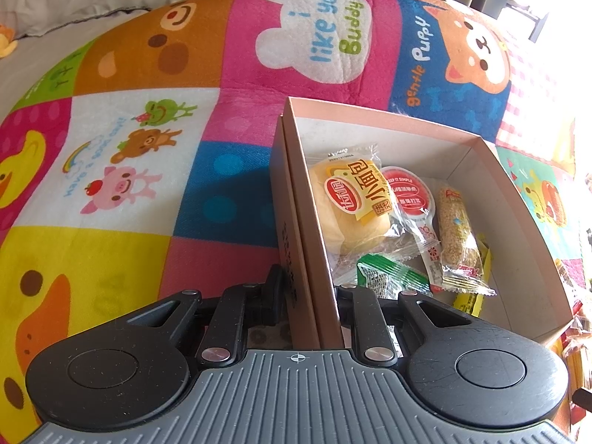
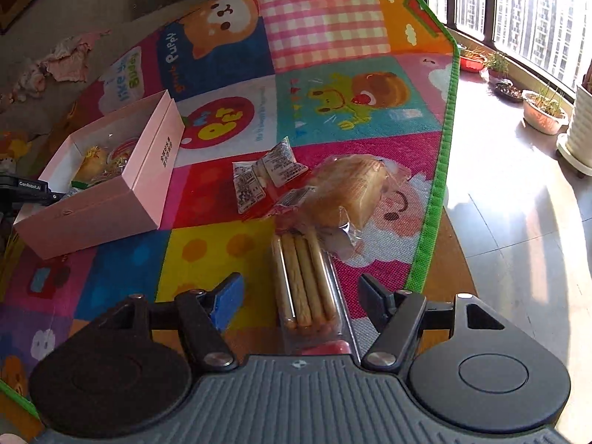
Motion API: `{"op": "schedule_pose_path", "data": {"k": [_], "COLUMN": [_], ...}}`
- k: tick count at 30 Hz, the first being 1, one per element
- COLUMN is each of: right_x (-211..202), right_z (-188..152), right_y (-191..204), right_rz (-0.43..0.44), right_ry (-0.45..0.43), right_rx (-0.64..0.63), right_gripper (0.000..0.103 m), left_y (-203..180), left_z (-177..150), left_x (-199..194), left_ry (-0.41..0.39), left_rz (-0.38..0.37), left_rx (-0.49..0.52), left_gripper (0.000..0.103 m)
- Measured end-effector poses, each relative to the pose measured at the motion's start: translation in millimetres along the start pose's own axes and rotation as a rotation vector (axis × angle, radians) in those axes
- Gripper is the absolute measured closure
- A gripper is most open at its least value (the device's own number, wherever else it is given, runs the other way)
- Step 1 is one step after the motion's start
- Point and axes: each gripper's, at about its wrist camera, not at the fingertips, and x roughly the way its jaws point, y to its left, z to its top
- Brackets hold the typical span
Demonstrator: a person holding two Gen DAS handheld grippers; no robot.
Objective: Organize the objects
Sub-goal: 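Move the right tool over the mat toward the wrapped bread bun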
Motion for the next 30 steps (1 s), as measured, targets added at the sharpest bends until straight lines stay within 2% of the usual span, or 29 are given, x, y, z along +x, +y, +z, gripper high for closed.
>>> {"op": "schedule_pose_path", "data": {"k": [6,13,16,22,26,28,30], "right_x": [-2.1,-14.2,-12.7,4.5,5.9,-1.7,-9.4], "right_z": [-3.2,9.5,14.2,3.3,0.8,6.9,20.7], "right_y": [16.7,10.0,0.0,13.2,41.8,49.5,53.7], "right_rz": [0.072,-0.03,-0.056,0.077,0.17,0.17,0.116], "right_ry": [0.007,-0.087,-0.087,-0.007,-0.001,-0.041,-0.103], "right_rx": [-0.017,-0.041,-0.017,-0.002,-0.104,-0.155,-0.207], "right_gripper": [0.032,0.03,0.03,0.03,0.028,0.028,0.028], "left_y": [0.5,0.8,0.9,1.4,1.2,1.2,1.4], "left_z": [-0.3,-0.4,-0.4,0.1,0.0,0.0,0.0], "left_x": [-0.2,-0.2,-0.2,-0.6,-0.7,-0.7,-0.7], "left_ry": [-0.001,-0.001,-0.002,0.0,-0.001,-0.001,0.0], "left_rz": [-0.001,-0.001,-0.001,0.001,-0.001,0.0,0.001], "left_rx": [0.0,-0.002,-0.001,-0.004,-0.004,-0.004,-0.002], "left_gripper": [0.082,0.082,0.082,0.082,0.082,0.082,0.082]}}
